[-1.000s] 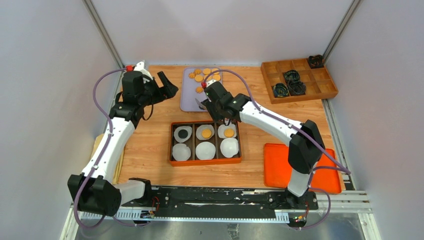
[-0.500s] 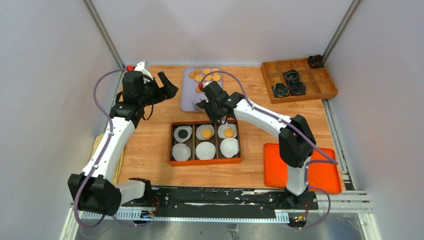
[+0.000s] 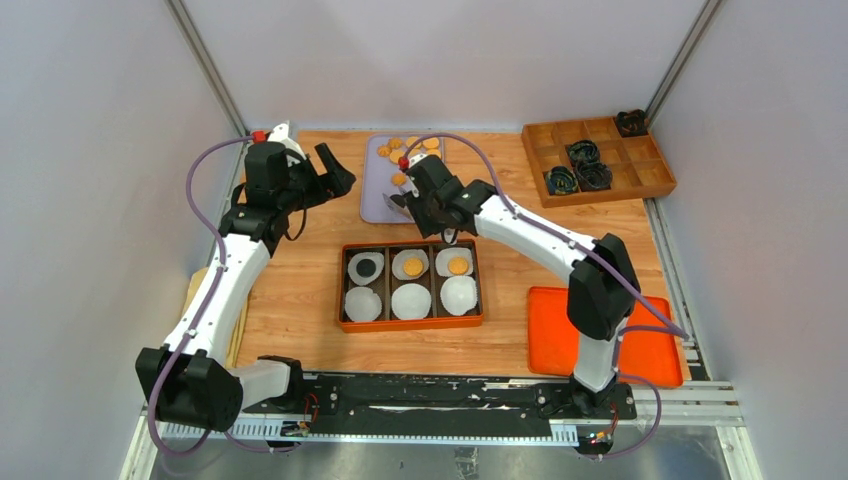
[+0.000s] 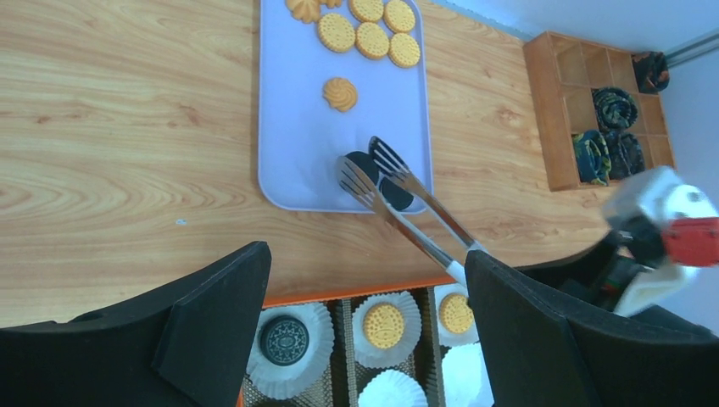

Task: Pack the cookies

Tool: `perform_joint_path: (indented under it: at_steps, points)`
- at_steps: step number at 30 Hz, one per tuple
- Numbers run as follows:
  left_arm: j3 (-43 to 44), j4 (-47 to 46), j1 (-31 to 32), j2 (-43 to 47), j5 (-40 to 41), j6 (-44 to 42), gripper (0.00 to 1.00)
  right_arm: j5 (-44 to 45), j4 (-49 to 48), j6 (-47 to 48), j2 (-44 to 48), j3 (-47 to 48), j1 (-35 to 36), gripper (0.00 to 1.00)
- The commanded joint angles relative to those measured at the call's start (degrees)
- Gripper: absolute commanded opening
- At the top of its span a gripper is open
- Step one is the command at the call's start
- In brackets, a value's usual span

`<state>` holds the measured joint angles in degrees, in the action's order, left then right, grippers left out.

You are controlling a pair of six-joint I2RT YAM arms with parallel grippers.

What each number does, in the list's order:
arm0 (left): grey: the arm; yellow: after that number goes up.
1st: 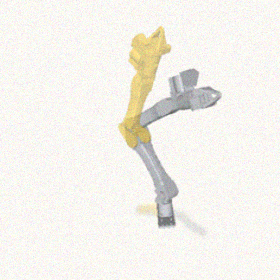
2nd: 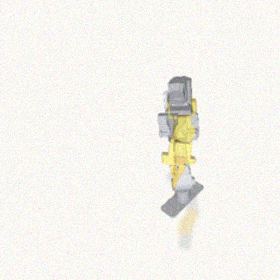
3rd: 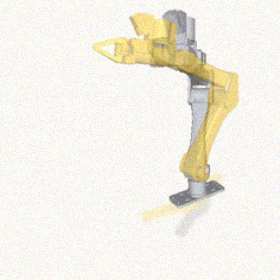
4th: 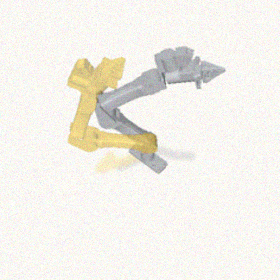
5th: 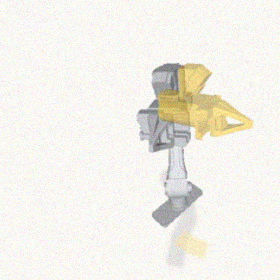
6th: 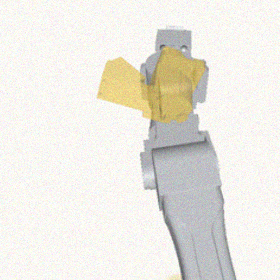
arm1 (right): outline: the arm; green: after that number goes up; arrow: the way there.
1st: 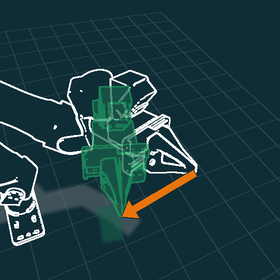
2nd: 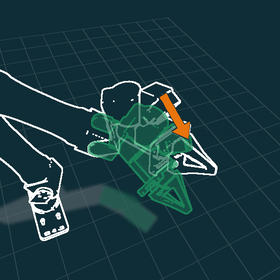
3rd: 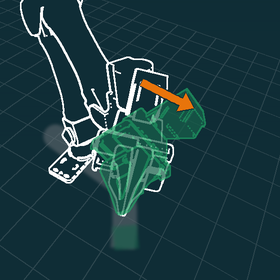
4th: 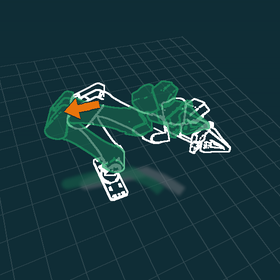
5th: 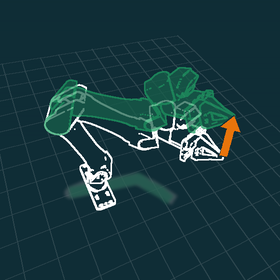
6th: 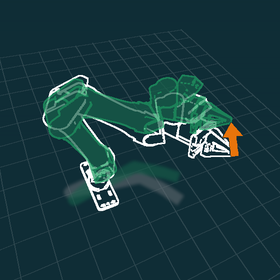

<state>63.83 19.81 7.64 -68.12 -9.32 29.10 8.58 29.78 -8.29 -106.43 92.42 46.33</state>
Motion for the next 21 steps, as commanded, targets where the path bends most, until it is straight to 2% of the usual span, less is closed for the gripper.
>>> perform_joint_path:
  at_steps: [1,7,11,15,21]
  points:
    - [0.65,0.94,0.18,0.00,1.88,-0.08,0.93,-1.09,0.40,0.16,8.05,1.60,0.17,0.11]
    - [5.91,4.77,0.18,-1.71,5.87,-0.28,0.93,-2.43,2.90,0.71,17.49,-5.21,5.68,0.12]
    - [8.57,6.05,0.15,-3.02,5.50,0.15,0.93,-3.12,6.00,0.36,22.18,-9.62,10.67,0.12]
    - [9.03,6.37,0.18,-2.99,5.58,0.14,0.93,-3.76,7.39,-0.92,25.27,-14.78,15.40,0.12]
    - [8.40,6.75,0.17,-2.13,5.63,0.09,0.93,-5.83,7.59,-3.99,26.48,-18.44,18.34,0.12]
